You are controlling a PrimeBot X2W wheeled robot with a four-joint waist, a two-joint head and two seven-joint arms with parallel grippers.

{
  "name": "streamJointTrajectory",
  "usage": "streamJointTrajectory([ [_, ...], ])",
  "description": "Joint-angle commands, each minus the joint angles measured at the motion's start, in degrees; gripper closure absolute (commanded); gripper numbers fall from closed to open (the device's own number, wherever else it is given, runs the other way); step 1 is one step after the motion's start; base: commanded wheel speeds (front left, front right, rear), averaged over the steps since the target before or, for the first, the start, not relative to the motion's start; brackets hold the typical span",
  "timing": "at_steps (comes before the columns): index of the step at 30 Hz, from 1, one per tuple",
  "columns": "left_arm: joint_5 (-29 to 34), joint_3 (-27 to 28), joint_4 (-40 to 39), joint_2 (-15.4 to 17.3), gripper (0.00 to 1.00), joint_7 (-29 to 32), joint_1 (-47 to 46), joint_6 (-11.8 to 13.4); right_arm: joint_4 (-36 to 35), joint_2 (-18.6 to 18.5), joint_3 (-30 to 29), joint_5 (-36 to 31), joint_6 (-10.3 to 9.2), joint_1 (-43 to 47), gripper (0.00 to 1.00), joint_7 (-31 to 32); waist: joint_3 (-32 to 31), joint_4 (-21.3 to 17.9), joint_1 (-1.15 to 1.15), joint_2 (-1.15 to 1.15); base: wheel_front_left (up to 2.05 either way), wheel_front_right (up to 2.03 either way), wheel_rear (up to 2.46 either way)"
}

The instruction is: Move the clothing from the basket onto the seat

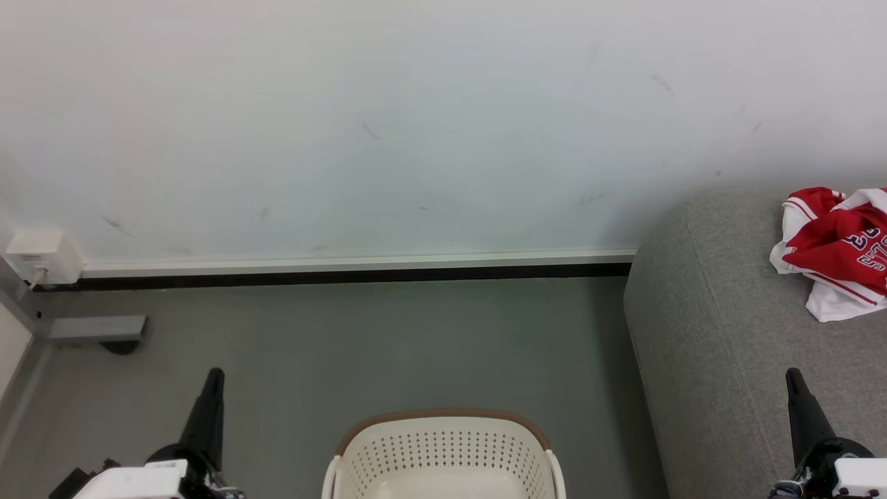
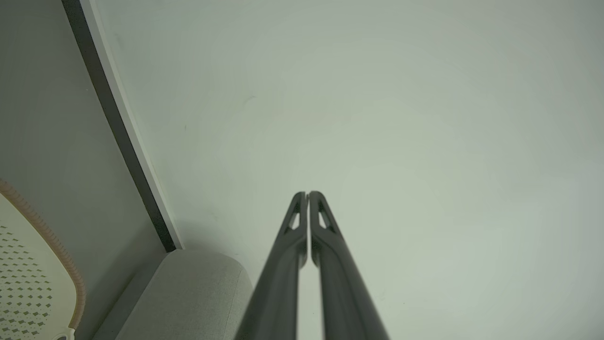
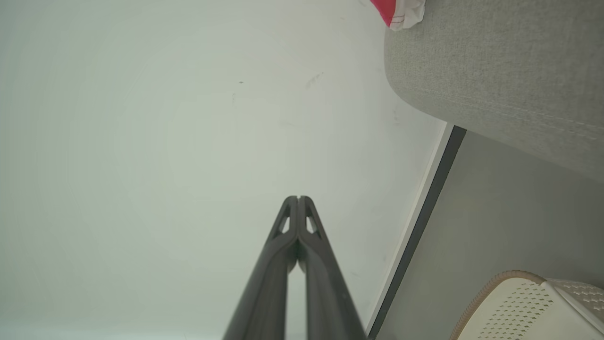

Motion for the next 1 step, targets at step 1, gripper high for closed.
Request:
streamJointTrajectory([
  [1,-0.84,0.11,-0.02,0.10,1.00,0.23,-0.46,-0.06,0.11,-0.45,-0.21,0.15,-0.12,-0.82,1.00,0.14,0.00,0.00,0.00,0.00,0.00,0.00,0.00],
])
